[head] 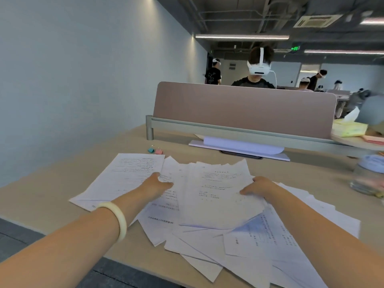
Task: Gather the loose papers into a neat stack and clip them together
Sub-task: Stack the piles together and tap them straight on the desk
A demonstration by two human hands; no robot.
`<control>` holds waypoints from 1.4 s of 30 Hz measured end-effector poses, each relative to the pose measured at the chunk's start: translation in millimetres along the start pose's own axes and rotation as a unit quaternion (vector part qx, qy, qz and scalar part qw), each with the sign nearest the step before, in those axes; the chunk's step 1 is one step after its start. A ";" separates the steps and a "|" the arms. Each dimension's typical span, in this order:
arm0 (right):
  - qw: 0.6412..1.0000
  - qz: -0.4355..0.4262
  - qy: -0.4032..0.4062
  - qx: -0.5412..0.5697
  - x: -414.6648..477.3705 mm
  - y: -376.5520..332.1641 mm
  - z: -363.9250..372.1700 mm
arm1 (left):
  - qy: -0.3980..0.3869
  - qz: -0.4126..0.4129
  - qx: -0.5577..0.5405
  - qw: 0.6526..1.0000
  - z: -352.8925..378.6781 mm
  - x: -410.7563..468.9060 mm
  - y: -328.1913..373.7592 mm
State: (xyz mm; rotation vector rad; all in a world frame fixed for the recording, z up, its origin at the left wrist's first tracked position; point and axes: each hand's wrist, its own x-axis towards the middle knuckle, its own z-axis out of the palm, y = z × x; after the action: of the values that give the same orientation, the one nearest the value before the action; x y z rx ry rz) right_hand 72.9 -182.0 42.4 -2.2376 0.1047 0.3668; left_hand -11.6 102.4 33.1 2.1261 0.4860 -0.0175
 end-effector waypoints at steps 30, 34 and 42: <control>0.997 -0.015 -0.079 -0.001 8.6 10.0 2.1 | -0.078 -0.041 -0.100 0.991 47.1 42.9 30.0; 0.991 -0.101 -0.044 0.070 5.6 2.6 4.1 | -0.062 -0.018 -0.128 0.990 39.6 36.6 30.6; 0.949 -0.227 -0.043 0.214 -23.3 -7.0 -22.2 | -0.019 0.147 -0.283 0.948 8.9 19.1 45.5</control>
State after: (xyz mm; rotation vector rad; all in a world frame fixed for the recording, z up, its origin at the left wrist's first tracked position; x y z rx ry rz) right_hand 57.1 -195.8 67.9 -1.7452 -0.3447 0.1654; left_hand 23.4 79.2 60.5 1.6057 0.1204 0.2253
